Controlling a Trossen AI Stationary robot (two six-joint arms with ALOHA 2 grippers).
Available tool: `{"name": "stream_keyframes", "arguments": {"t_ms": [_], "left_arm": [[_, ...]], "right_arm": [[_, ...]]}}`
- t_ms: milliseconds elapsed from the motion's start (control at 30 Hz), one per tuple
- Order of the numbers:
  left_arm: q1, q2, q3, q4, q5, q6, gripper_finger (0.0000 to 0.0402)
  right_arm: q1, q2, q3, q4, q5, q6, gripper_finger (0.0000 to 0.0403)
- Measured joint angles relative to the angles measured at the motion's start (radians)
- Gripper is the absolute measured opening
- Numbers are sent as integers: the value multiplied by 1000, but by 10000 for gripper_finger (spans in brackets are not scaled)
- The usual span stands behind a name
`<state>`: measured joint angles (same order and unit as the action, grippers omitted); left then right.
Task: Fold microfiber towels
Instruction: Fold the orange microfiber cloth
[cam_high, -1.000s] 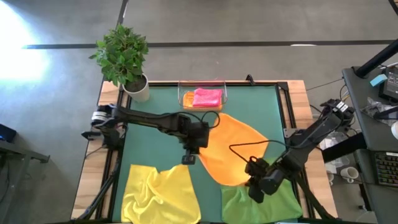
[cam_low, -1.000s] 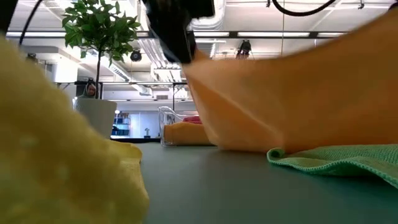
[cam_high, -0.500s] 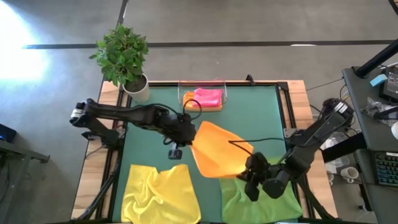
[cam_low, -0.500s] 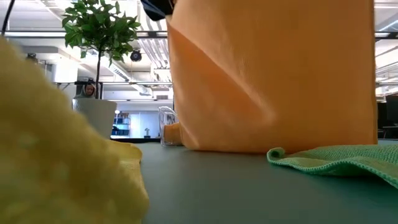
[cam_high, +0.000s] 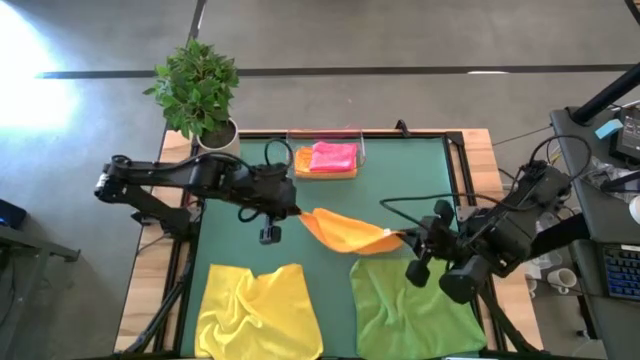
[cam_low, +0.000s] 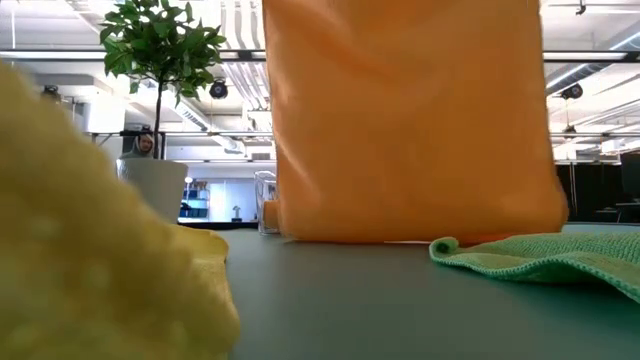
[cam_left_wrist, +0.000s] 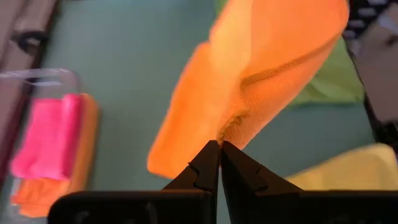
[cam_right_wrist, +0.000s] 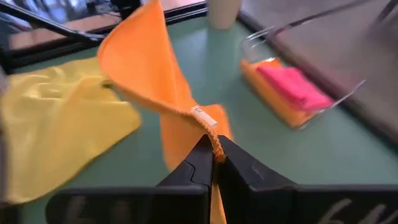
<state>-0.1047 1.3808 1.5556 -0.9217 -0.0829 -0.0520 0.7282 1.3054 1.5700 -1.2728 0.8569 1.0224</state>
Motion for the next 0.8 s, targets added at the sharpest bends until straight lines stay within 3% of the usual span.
{"name": "stream_keyframes", "arguments": {"t_ms": [133,433,600,700,800], "left_arm": [[0,-15,14,19,-93,-67,0],[0,-33,14,68,-503,-118,0],[10,-32,12,283,-732,107,0],[21,-32,15,415,-763,227,0],[19,-39,16,450,-761,239,0]], "right_arm": [[-39,-12,0,-4,68,-109,8],[-175,-132,0,-10,234,-342,8],[-292,-209,0,-3,298,-490,8],[-340,-252,0,23,283,-570,8],[-350,-287,-1,51,214,-586,8]]}}
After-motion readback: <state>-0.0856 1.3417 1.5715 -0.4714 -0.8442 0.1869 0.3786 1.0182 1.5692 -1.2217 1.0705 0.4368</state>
